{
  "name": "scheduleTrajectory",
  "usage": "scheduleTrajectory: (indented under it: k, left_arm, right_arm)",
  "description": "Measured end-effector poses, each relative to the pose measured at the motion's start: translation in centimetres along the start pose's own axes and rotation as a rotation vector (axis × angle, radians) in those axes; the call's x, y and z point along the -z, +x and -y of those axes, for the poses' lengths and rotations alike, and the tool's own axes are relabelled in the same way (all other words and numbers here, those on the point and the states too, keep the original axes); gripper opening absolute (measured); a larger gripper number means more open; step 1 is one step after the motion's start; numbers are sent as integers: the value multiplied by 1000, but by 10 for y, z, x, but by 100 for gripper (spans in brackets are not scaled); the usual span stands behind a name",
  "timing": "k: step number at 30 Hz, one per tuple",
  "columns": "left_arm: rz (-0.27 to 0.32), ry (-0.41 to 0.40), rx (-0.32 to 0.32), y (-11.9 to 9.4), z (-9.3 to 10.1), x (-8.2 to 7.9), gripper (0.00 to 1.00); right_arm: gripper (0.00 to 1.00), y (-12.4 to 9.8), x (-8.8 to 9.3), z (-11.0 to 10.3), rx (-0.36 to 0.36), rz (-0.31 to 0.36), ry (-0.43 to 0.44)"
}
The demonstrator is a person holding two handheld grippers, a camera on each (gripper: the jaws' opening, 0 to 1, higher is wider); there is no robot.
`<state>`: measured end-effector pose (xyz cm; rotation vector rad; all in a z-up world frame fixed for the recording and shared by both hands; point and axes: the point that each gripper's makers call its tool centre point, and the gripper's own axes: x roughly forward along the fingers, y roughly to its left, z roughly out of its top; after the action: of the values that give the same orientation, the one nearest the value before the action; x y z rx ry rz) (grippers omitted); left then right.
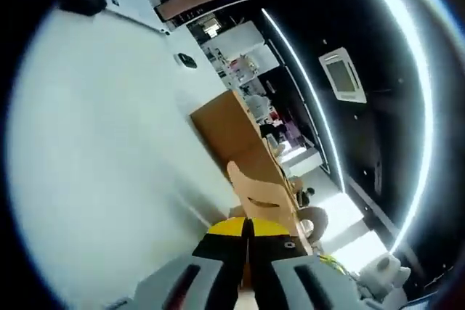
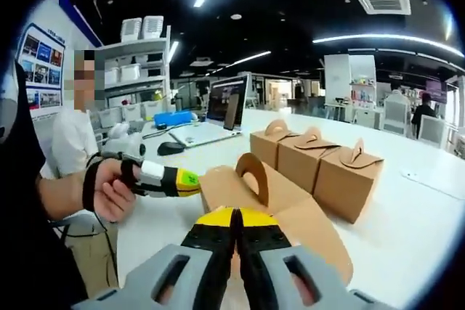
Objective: Pick up one paper box from the group, open the paper box, and remove the item inside
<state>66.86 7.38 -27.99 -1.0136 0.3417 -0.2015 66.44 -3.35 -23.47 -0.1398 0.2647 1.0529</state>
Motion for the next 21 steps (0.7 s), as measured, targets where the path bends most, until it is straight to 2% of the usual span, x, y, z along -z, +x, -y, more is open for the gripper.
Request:
scheduleTrajectory:
  k: [8, 11, 17, 19, 21]
  left_arm:
    - [-64, 109, -5, -2, 6, 19, 4]
    - [-74, 195, -21, -2, 5, 20, 4]
    - [-81, 265, -34, 2, 4, 17, 4]
    - [-57, 280, -33, 0, 3, 12, 5]
    - [20, 323, -40, -6, 0, -4, 5]
  right_arm:
    - [3, 0, 0, 0, 10, -9, -5]
    - [3, 0, 0, 0, 7, -27, -21]
    - [3, 3, -1, 0, -11, -20, -19]
    - [3, 2, -1, 0, -18, -21, -23]
    - [3, 2, -1, 0, -28, -19, -28]
